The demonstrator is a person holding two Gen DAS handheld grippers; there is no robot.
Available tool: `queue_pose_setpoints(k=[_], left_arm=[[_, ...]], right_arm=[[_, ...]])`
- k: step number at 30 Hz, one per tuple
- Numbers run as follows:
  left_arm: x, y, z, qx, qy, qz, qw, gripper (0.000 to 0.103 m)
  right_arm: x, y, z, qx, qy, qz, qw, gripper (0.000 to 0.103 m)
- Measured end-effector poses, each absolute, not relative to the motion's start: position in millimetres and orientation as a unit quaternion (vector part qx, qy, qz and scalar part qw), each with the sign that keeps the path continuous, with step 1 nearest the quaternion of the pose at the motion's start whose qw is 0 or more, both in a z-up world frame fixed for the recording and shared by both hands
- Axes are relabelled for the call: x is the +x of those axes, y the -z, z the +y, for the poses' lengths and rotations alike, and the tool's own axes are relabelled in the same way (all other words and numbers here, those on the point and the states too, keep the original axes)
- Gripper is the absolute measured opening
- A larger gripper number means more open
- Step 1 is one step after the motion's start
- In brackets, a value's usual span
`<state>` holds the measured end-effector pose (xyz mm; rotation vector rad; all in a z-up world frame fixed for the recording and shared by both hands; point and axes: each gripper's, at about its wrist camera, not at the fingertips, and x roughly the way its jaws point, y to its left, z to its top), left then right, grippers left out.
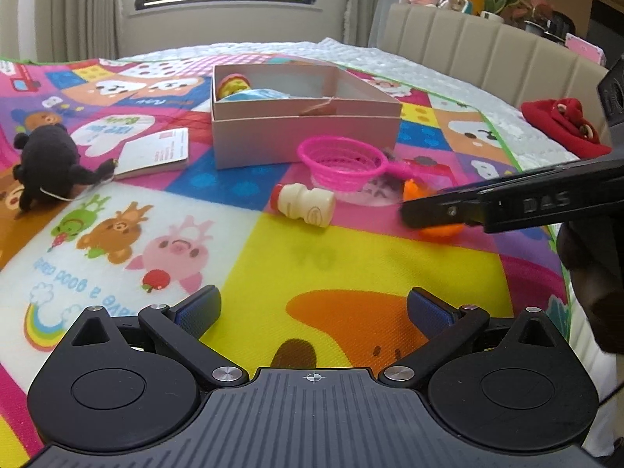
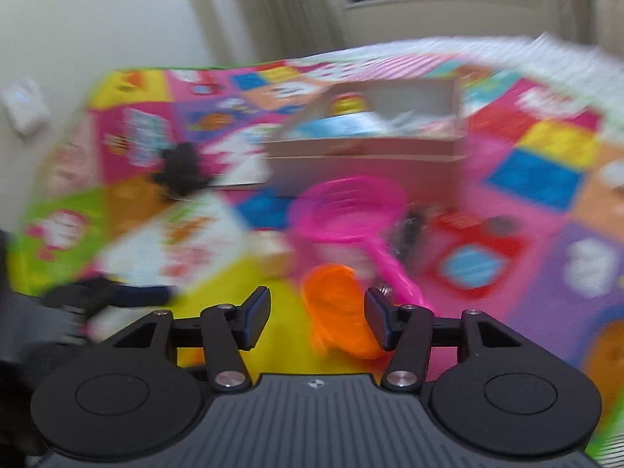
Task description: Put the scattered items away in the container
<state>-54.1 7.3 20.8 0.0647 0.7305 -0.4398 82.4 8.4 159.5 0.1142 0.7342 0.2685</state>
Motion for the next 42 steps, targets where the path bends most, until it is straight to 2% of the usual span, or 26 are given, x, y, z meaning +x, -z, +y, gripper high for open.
queue_pose_setpoints(k=[9, 14, 17, 18, 20, 24, 27, 28, 29, 30, 31, 42], left_arm=[[-54, -20, 8, 0.025, 0.214, 0.352, 0.911, 0.103], [-54, -20, 12, 0.019, 0.212, 0.352, 0.911, 0.103], [-53, -19, 12, 0.020, 0.212, 0.352, 0.911, 0.103], [-53, -19, 12, 0.019, 0.211, 0.352, 0.912, 0.103], [-53, -19, 12, 0.016, 0.210, 0.352, 0.912, 0.103], [-54, -19, 12, 0.017, 0.208, 0.351, 0.913, 0.103], [-54, -19, 12, 0.017, 0.209, 0.352, 0.912, 0.103], [-53, -19, 13, 0.016, 0.209, 0.353, 0.912, 0.103], [-53, -19, 13, 0.016, 0.208, 0.352, 0.912, 0.103], [-53, -18, 12, 0.016, 0.208, 0.352, 0.912, 0.103], [-52, -18, 12, 0.015, 0.208, 0.352, 0.913, 0.103], [-55, -18, 21, 0.007, 0.205, 0.344, 0.916, 0.103]], right_arm=[[75, -184, -8, 0.033, -0.097, 0.294, 0.950, 0.055], [89, -176, -38, 0.112, -0.064, 0.296, 0.947, 0.057], [87, -174, -33, 0.065, -0.072, 0.281, 0.955, 0.056], [89, -173, -29, 0.036, -0.074, 0.283, 0.956, 0.054], [98, -169, -25, -0.003, -0.078, 0.300, 0.951, 0.039], [119, -153, -39, 0.022, -0.104, 0.352, 0.930, 0.039], [118, -153, -42, 0.053, -0.118, 0.356, 0.925, 0.035], [116, -155, -41, 0.056, -0.123, 0.354, 0.925, 0.029], [113, -158, -38, 0.054, -0.129, 0.353, 0.925, 0.016], [110, -161, -34, 0.049, -0.133, 0.352, 0.925, 0.013], [106, -164, -29, 0.043, -0.137, 0.350, 0.926, 0.005], [83, -186, 30, 0.023, -0.221, 0.342, 0.913, 0.005]])
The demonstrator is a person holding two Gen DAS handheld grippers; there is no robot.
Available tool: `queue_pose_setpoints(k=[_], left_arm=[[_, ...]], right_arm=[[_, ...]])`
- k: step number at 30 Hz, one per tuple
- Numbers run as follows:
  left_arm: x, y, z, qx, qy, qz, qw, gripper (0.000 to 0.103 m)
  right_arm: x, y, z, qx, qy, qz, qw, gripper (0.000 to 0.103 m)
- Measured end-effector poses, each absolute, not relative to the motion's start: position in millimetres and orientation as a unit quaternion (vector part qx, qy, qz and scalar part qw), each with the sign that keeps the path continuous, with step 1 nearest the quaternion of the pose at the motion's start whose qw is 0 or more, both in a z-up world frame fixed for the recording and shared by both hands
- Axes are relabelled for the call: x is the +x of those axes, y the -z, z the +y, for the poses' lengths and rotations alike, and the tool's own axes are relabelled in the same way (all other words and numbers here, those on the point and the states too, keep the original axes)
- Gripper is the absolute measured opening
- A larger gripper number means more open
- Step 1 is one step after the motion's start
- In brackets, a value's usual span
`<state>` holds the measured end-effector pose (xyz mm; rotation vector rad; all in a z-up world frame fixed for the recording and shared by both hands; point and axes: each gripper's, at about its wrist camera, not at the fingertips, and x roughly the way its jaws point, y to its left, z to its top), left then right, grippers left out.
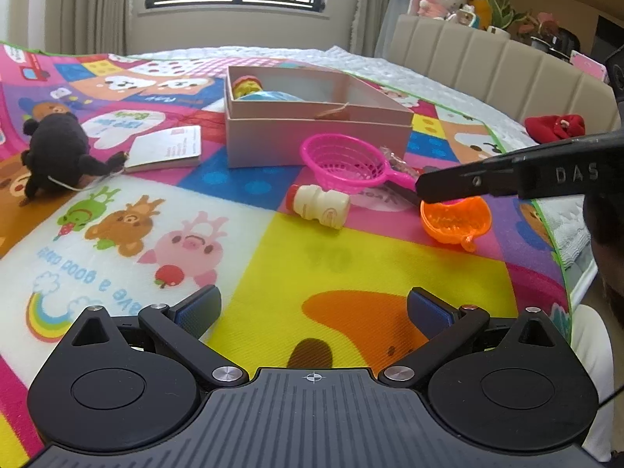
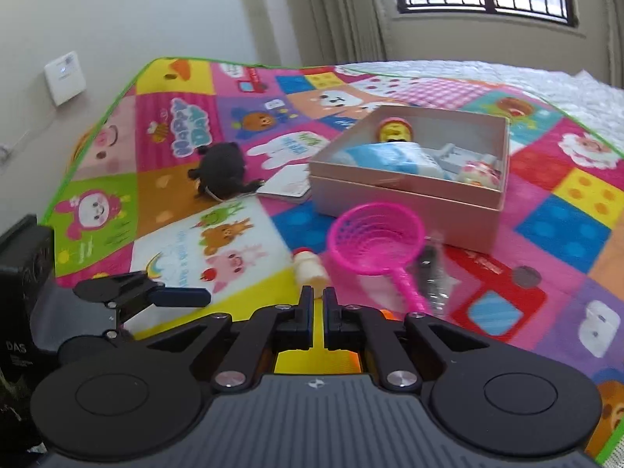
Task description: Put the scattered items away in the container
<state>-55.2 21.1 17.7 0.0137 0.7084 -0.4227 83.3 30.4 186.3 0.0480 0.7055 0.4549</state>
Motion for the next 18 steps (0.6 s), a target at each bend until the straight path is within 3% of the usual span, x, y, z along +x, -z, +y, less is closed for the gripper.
queue_pose_setpoints(k=[4, 11, 18], left_arm=[[-56, -17, 26, 0.003, 0.202, 0.343, 0.917, 0.103], [-56, -16, 28, 0.000, 0.204, 0.340, 0.918, 0.103], [-56, -15, 26, 0.001, 0.202, 0.341, 0.918, 0.103]], right_arm=[[79, -177, 42, -0.022, -0.203, 0.349, 0.915, 0.022], [78, -155, 31, -0.136, -0.077, 0.356, 0.921, 0.024], [78, -182, 18, -0.111, -0.100, 0.315, 0.937, 0.029]])
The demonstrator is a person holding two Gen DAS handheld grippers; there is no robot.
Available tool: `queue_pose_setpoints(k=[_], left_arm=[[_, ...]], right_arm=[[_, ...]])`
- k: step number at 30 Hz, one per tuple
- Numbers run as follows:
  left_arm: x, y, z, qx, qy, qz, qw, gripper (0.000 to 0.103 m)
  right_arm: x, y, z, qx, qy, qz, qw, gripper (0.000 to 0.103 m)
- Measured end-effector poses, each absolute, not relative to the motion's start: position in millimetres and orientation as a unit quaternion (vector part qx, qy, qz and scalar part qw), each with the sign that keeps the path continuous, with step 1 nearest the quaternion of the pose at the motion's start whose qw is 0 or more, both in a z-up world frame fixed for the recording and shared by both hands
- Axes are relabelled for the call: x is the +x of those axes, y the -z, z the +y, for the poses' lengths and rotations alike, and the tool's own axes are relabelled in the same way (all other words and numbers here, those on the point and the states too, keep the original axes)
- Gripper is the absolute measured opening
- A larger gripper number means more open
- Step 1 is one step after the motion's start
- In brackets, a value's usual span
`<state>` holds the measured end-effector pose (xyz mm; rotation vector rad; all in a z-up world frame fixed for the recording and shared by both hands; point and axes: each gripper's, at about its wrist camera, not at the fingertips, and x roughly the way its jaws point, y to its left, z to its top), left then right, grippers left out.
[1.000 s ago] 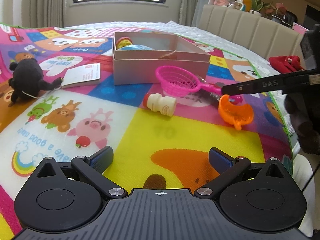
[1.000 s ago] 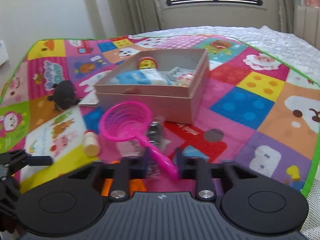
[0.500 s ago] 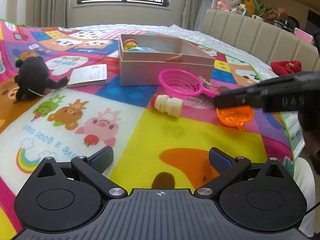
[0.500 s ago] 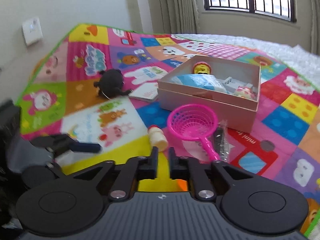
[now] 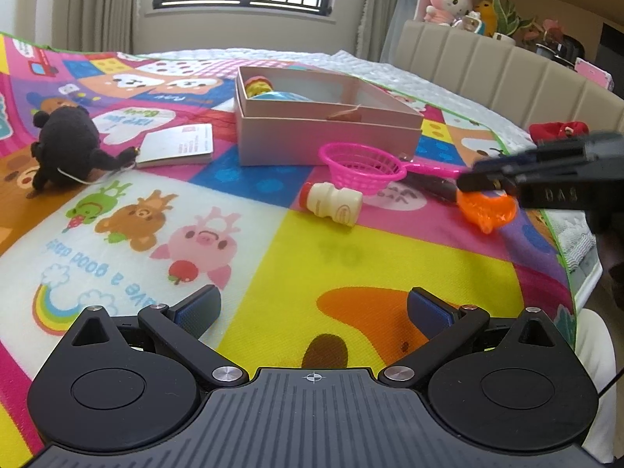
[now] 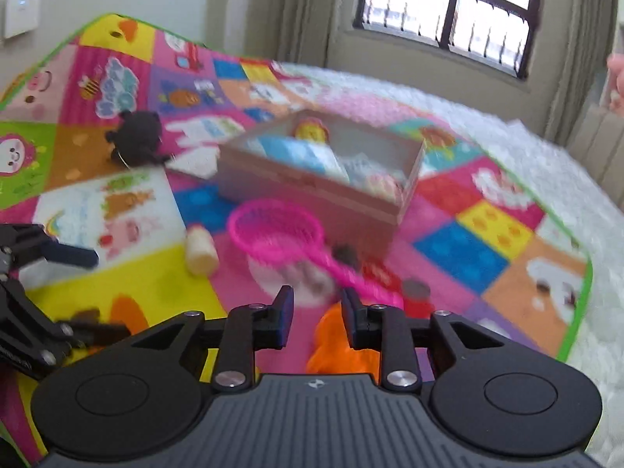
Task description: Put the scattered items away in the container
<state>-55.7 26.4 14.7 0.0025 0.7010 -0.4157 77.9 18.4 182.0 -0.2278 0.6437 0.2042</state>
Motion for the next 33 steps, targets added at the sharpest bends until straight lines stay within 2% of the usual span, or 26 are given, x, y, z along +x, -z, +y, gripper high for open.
queue_pose_setpoints(k=[4, 6, 7, 9, 12, 14, 19, 24, 28, 30, 32, 33], left_arm=[[-58, -14, 25, 0.008, 0.199, 0.339, 0.919, 0.103], [-57, -15, 25, 0.007, 0.200, 0.338, 0.920, 0.103], [-57, -15, 26, 0.006, 0.200, 0.338, 0.919, 0.103], [-58, -15, 27, 0.003, 0.202, 0.338, 0.919, 0.103], [-59, -16, 31, -0.001, 0.203, 0.336, 0.920, 0.103], [-60, -17, 34, -0.005, 0.198, 0.334, 0.921, 0.103], [-61, -17, 42, -0.012, 0.190, 0.329, 0.925, 0.103], [-66, -17, 49, -0.010, 0.186, 0.326, 0.927, 0.103], [-64, -19, 49, -0.016, 0.185, 0.326, 0.927, 0.103], [-58, -24, 47, -0.026, 0.190, 0.318, 0.928, 0.103], [-49, -27, 43, -0.028, 0.192, 0.306, 0.932, 0.103], [-45, -28, 38, -0.020, 0.193, 0.301, 0.934, 0.103]], right_arm=[[100, -168, 44, -0.208, -0.085, 0.290, 0.930, 0.041], [113, -155, 55, -0.261, -0.078, 0.289, 0.918, 0.041], [119, -149, 59, -0.281, -0.075, 0.292, 0.911, 0.040], [126, -143, 67, -0.309, -0.070, 0.300, 0.900, 0.024], [124, -148, 76, -0.312, -0.077, 0.299, 0.899, 0.013], [119, -166, 78, -0.269, -0.091, 0.299, 0.911, 0.009], [112, -198, 71, -0.110, -0.155, 0.346, 0.919, 0.007], [103, -178, 51, 0.070, -0.189, 0.416, 0.887, 0.007], [74, -164, 47, 0.066, -0.158, 0.379, 0.910, 0.008], [62, -164, 40, 0.063, -0.146, 0.350, 0.923, 0.015], [51, -165, 30, 0.068, -0.128, 0.318, 0.937, 0.041], [48, -166, 25, 0.071, -0.119, 0.304, 0.942, 0.046]])
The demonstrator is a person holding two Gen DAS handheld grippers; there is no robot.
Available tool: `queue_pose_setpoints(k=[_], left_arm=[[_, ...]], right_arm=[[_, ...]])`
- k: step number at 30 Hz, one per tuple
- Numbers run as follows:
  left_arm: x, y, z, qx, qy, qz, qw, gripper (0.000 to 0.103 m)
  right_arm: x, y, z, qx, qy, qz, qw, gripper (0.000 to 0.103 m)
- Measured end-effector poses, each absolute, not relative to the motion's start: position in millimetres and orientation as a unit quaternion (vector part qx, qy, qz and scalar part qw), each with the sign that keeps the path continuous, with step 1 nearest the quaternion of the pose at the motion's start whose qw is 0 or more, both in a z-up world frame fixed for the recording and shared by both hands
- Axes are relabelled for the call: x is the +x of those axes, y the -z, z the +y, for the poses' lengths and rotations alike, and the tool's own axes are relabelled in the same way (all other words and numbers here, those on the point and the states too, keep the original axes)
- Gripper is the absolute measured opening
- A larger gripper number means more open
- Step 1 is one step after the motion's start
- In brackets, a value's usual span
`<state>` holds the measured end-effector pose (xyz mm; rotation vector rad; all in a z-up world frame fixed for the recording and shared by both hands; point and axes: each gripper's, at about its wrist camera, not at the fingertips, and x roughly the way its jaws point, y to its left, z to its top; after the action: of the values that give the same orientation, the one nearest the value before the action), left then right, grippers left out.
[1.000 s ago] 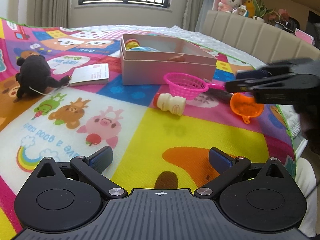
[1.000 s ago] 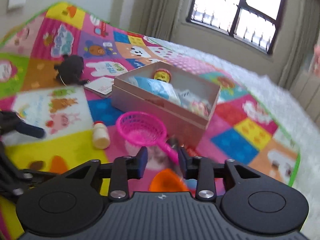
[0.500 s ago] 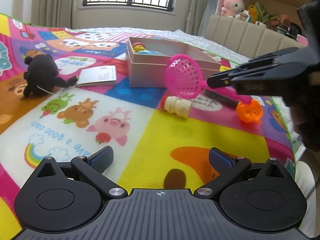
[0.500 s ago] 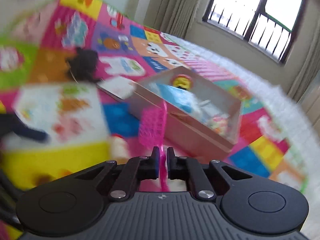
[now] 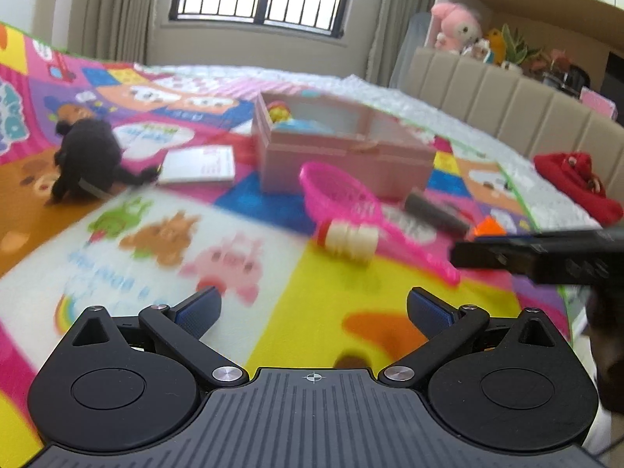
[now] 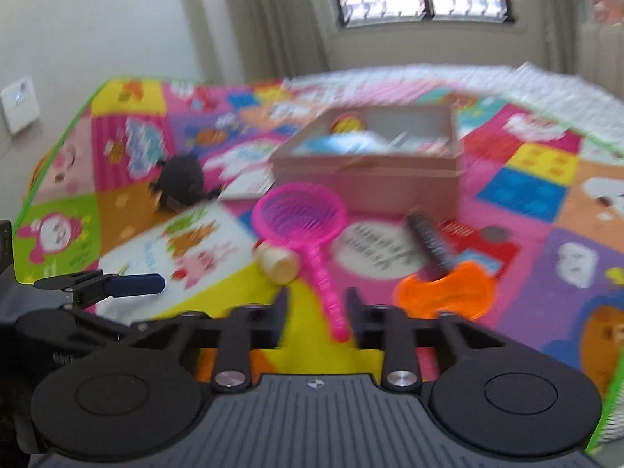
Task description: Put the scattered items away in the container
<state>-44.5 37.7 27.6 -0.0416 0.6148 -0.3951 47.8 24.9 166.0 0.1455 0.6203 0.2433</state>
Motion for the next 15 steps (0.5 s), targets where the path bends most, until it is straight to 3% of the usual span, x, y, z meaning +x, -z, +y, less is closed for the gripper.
queue_pose_setpoints(k=[2, 4, 5, 6, 8, 10, 14, 15], left_arm=[[-33, -28, 25, 0.005, 0.193, 0.291, 0.937, 0.103], [-24, -29, 13, 0.023, 0.199, 0.290, 0.936, 0.094], [-20, -28, 7, 0.031, 0.204, 0.293, 0.934, 0.074], [-16, -27, 1, 0.040, 0.207, 0.297, 0.931, 0.066], [-10, -25, -8, 0.055, 0.210, 0.298, 0.930, 0.072], [-6, -23, -13, 0.065, 0.210, 0.299, 0.929, 0.072], [-1, -20, -17, 0.067, 0.208, 0.304, 0.927, 0.066], [-1, -19, -17, 0.067, 0.209, 0.304, 0.927, 0.061]], right_arm=[[41, -166, 16, 0.077, -0.109, 0.283, 0.950, 0.054], [34, -168, 9, 0.076, -0.102, 0.272, 0.954, 0.057], [32, -168, 7, 0.072, -0.098, 0.268, 0.956, 0.060], [30, -168, 5, 0.066, -0.094, 0.263, 0.958, 0.061], [25, -168, 1, 0.055, -0.086, 0.257, 0.961, 0.066], [22, -166, -1, 0.048, -0.079, 0.254, 0.963, 0.068], [19, -160, -5, 0.052, -0.072, 0.254, 0.963, 0.076], [19, -158, -5, 0.050, -0.070, 0.254, 0.963, 0.077]])
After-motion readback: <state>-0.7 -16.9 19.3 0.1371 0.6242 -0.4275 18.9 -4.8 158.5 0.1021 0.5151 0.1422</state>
